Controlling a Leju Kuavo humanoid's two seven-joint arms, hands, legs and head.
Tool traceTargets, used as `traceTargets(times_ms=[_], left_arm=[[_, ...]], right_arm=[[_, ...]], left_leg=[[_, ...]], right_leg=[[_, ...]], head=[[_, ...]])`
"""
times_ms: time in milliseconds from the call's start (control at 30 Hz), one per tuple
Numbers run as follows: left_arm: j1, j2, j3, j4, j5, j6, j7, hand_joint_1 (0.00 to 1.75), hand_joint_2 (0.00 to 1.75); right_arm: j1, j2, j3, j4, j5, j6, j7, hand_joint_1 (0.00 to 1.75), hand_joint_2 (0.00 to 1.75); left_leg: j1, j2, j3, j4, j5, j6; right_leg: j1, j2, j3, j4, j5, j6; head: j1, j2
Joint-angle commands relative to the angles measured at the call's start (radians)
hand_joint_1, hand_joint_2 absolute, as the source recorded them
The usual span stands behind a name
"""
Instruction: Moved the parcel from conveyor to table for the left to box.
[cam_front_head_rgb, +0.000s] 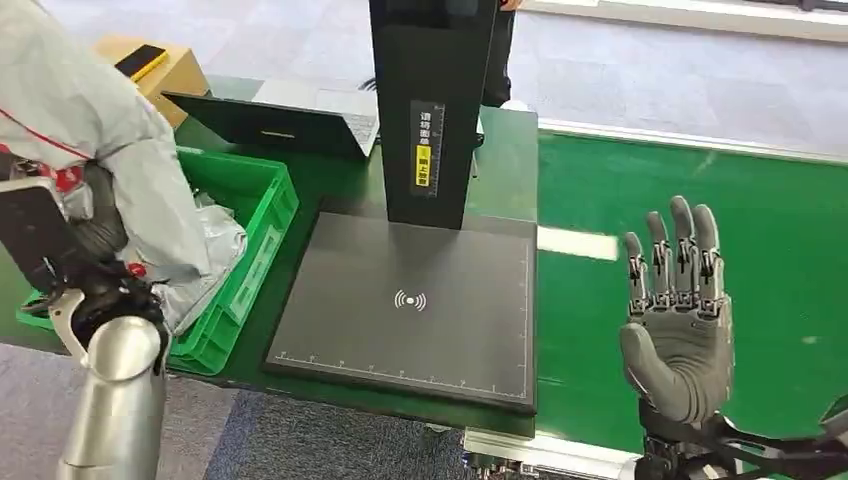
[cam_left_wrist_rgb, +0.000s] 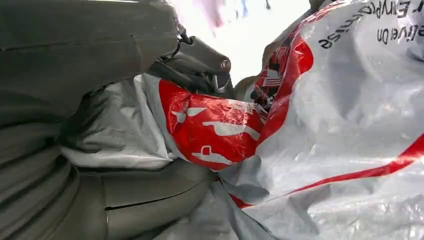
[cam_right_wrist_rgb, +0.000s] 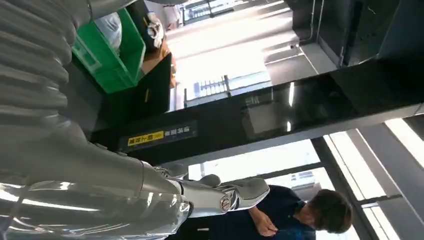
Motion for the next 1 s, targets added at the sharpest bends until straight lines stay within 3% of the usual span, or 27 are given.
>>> traceTargets(times_ms=[33, 167, 300, 833, 1000], left_arm=[[-0.279, 0.040, 0.235, 0.733, -0.194, 0.047, 0.050, 1.75, 1.75], [-0.275, 0.048, 0.332, 0.789, -0.277, 0.047, 0.062, 1.75, 1.75], [-0.270, 0.052, 0.345, 0.839, -0.311, 0.047, 0.074, 1.75, 1.75], [-0.265, 0.046, 0.325, 0.917, -0.382, 0.046, 0.131, 1.75, 1.75], [-0.262, 0.014, 0.254, 0.931, -0.446, 0.015, 0.124, 1.75, 1.75]], right_arm=[[0.016, -0.005, 0.004, -0.023, 0.000, -0.030, 0.017, 0.00, 1.75], [0.038, -0.004, 0.003, -0.037, -0.001, -0.035, 0.016, 0.00, 1.75], [0.046, -0.003, 0.002, -0.044, -0.001, -0.037, 0.016, 0.00, 1.75], [0.049, -0.008, -0.002, -0.053, 0.000, -0.039, 0.015, 0.00, 1.75], [0.061, -0.017, -0.017, -0.056, 0.000, -0.043, 0.014, 0.00, 1.75]], left_leg=[[-0.001, -0.004, 0.003, -0.003, 0.003, -0.003], [0.000, 0.002, 0.002, -0.002, 0.001, -0.003], [0.000, 0.002, 0.002, -0.003, 0.001, -0.004], [0.000, -0.001, 0.001, -0.001, 0.001, -0.003], [-0.001, -0.002, 0.005, -0.002, 0.001, -0.003]], right_leg=[[-0.001, -0.004, 0.004, -0.002, 0.001, -0.001], [0.000, 0.002, 0.002, 0.000, 0.001, -0.002], [0.000, 0.001, 0.003, -0.001, 0.000, -0.002], [0.000, -0.001, 0.002, 0.000, 0.001, -0.001], [-0.001, -0.002, 0.005, 0.000, 0.001, -0.001]], head=[[0.001, 0.000], [0.000, 0.000], [0.001, 0.000], [0.000, 0.000], [0.001, 0.000]])
